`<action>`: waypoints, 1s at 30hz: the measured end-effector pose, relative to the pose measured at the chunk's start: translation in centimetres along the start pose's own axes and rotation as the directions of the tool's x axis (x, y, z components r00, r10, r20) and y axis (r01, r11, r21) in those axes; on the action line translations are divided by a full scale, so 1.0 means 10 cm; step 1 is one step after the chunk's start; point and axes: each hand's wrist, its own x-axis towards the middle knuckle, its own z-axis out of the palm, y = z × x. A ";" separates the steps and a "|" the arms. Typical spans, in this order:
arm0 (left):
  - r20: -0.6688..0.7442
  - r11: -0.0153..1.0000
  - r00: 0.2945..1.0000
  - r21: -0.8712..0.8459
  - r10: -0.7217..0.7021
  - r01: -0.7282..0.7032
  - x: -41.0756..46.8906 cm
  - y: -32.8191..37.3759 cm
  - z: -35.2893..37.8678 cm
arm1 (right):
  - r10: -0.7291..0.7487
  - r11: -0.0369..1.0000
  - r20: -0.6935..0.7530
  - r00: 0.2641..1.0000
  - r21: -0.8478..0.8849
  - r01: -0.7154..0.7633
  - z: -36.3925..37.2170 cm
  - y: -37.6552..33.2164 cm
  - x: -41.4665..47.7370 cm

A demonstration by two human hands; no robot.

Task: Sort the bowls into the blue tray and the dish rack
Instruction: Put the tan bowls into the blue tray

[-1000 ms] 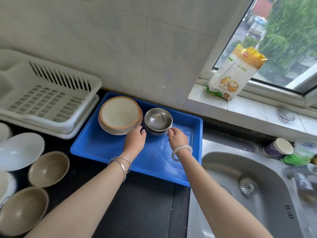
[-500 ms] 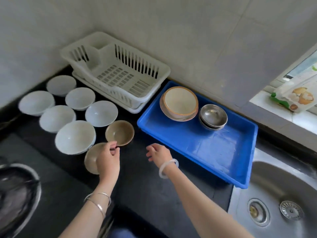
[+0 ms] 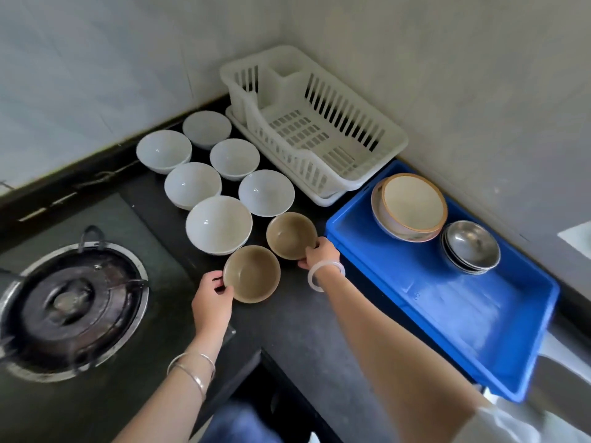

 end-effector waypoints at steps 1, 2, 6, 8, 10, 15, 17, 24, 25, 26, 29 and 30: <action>0.014 1.000 1.000 -0.002 -0.002 0.002 0.02 -0.02 0.00 | -0.006 1.000 -0.005 1.000 0.017 0.006 -0.02 0.01 -0.02; 0.033 1.000 0.999 -0.008 -0.002 0.003 0.04 -0.03 0.00 | -0.014 0.999 -0.014 1.000 0.046 0.015 -0.04 0.01 -0.06; 0.096 0.996 0.995 -0.087 -0.025 0.033 0.09 -0.05 0.01 | -0.092 0.982 -0.096 0.991 0.158 0.106 -0.18 0.05 -0.31; 0.120 0.991 0.992 -0.123 -0.041 0.056 0.11 -0.07 0.01 | -0.145 0.977 -0.082 0.986 0.144 0.156 -0.20 0.10 -0.43; 0.162 0.979 0.985 -0.186 -0.051 0.081 0.11 -0.08 0.00 | -0.171 0.981 -0.008 0.985 0.094 0.171 -0.17 0.14 -0.54; 0.209 0.941 0.974 -0.306 -0.083 0.146 0.11 -0.07 -0.04 | -0.155 0.985 0.090 0.984 -0.058 0.160 0.09 0.21 -0.65; 0.218 0.910 0.968 -0.365 -0.120 0.195 0.10 -0.05 -0.05 | -0.145 0.982 0.073 0.987 -0.114 0.153 0.18 0.20 -0.65; 0.251 0.926 0.963 -0.331 -0.096 0.179 0.09 -0.03 -0.03 | -0.188 0.945 0.061 0.980 -0.261 0.197 0.33 0.18 -0.63; 0.250 0.937 0.964 -0.307 -0.092 0.169 0.10 -0.03 -0.03 | -0.200 0.936 0.056 0.978 -0.284 0.208 0.33 0.19 -0.62; 0.251 0.944 0.964 -0.287 -0.090 0.163 0.10 -0.02 -0.02 | -0.212 0.928 0.043 0.976 -0.304 0.215 0.33 0.22 -0.61; 0.265 0.944 0.960 -0.280 -0.095 0.171 0.12 -0.02 -0.01 | -0.190 0.939 0.031 0.981 -0.287 0.191 0.31 0.27 -0.57; 0.265 0.943 0.959 -0.283 -0.099 0.176 0.12 -0.01 -0.01 | -0.165 0.953 0.058 0.985 -0.250 0.174 0.30 0.28 -0.56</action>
